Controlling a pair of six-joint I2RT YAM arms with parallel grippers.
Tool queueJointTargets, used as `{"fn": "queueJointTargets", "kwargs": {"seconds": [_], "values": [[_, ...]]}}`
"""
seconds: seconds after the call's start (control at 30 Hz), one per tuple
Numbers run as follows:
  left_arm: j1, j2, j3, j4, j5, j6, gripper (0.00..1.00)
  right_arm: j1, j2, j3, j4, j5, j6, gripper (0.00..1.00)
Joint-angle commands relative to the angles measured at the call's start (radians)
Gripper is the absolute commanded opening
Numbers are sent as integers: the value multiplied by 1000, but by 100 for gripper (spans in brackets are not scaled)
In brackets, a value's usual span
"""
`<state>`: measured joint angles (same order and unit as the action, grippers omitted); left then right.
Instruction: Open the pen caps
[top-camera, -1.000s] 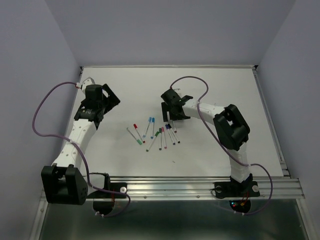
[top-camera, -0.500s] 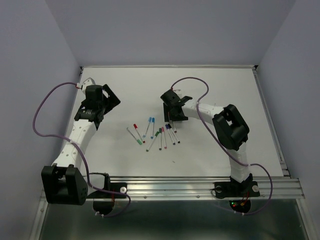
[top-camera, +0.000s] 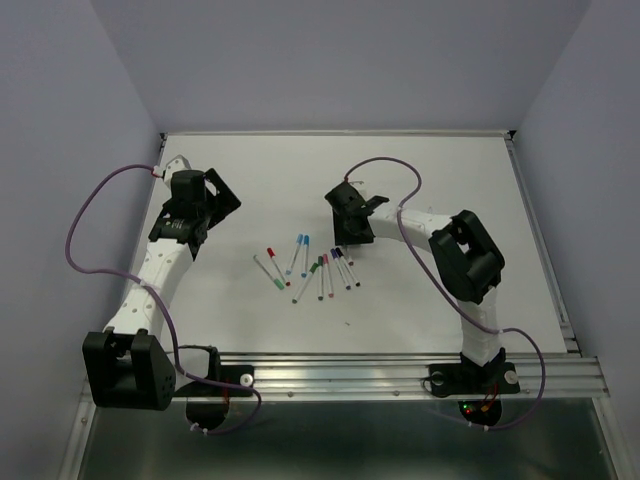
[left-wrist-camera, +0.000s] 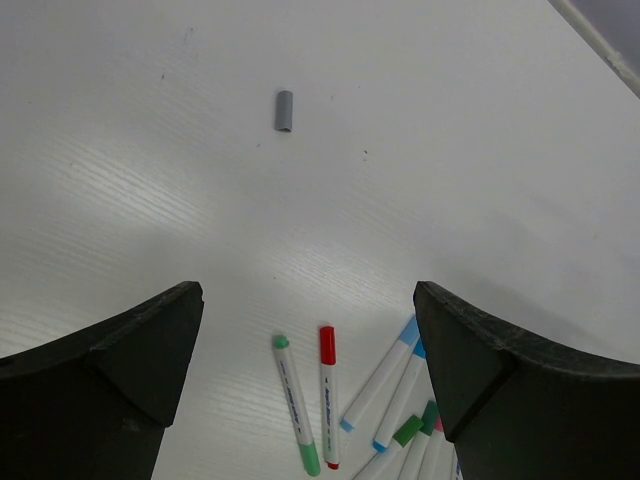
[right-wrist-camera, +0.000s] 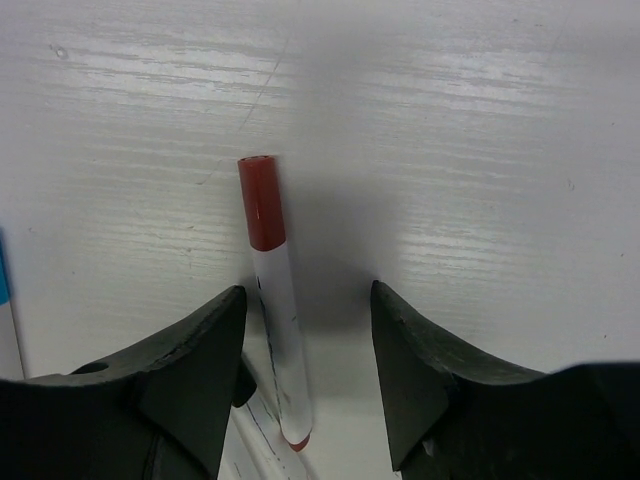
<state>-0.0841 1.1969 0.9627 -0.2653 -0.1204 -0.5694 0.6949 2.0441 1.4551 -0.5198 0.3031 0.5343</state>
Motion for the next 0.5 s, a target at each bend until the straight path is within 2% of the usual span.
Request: {"fn": "queueJointTargets", "kwargs": {"seconds": [0.0,0.03,0.07,0.17,0.23,0.27,0.37,0.4,0.47], "values": [[-5,-33,-5,34,-5,9,99,8,5,-47,-126,-41,-13,56],[-5,-34,-5,34,-7,9,99,8,8,-45,-129,-42,-13,54],[-5,-34,-5,34,-8,9,99,8,11,-47,-132,-41,-16,48],[-5,-36,-5,34,-10,9,99,8,24,-55,-141,-32,-13,40],[-5,-37,-5,34,-12,9,99,8,36,-58,-149,-33,-13,29],[-5,-37,-4,34,-12,9,99,8,39,-58,-149,-33,-17,21],[-5,-39,-4,32,-12,9,99,8,39,-65,-146,-38,-30,10],[-5,-40,-7,34,-10,9,99,8,33,-78,-132,-41,-43,2],[-5,-42,-7,34,-7,9,99,8,16,-94,-103,-51,-80,1]]}}
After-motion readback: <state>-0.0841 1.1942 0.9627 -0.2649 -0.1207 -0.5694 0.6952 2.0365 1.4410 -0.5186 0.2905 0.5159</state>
